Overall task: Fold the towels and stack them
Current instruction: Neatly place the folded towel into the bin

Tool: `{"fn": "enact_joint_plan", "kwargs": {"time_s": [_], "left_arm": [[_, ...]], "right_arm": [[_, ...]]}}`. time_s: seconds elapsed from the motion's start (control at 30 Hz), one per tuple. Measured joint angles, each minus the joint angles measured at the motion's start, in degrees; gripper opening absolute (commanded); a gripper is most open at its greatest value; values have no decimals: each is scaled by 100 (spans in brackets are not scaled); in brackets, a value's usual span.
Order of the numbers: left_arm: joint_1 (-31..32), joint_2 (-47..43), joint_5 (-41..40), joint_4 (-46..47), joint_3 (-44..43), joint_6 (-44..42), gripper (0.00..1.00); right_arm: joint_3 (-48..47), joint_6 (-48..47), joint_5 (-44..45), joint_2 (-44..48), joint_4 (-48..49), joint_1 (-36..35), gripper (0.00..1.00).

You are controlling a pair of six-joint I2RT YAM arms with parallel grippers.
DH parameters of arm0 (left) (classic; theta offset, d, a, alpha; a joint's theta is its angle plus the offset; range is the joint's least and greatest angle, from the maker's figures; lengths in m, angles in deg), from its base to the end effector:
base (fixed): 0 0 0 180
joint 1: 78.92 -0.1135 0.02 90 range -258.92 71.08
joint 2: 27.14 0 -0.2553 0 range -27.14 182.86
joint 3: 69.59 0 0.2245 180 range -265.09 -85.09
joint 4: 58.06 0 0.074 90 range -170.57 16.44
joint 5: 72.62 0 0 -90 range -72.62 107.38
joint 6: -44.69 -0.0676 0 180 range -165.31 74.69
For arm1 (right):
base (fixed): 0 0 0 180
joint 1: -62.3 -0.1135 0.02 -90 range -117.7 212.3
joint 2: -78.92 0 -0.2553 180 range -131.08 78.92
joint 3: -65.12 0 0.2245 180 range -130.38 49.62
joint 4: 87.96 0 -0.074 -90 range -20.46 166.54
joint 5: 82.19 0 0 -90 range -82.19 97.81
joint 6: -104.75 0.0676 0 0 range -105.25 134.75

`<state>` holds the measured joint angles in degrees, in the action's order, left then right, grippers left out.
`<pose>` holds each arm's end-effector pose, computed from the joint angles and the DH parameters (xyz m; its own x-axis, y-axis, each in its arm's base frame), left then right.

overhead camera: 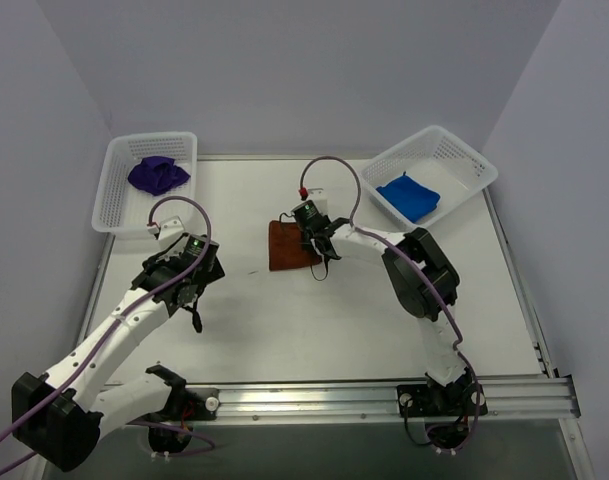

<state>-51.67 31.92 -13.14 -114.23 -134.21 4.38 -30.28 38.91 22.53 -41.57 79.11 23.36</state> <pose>0.1901 -0.0593 0.2520 -0.5268 -0.4676 -0.7098 -0.4541 0.8607 -0.2300 0.3707 0.2774 0.1524 -0.6222 0.0062 -0.7828 -0.2165 0.9596 0.1796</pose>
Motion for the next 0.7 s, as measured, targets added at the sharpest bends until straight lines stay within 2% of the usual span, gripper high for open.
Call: {"fn": "enact_joint_plan", "kwargs": {"time_s": [0.17, 0.4, 0.7], "left_arm": [[-17, -87, -61, -9, -2, -2, 94], [-179, 140, -114, 26, -197, -116, 94], [-389, 481, -122, 168, -457, -269, 94]], "right_arm": [[367, -1414, 807, 205, 188, -92, 0], [1106, -3748, 1633, 1075, 721, -157, 0], [1180, -5574, 1891, 1482, 1305, 50, 0]]}}
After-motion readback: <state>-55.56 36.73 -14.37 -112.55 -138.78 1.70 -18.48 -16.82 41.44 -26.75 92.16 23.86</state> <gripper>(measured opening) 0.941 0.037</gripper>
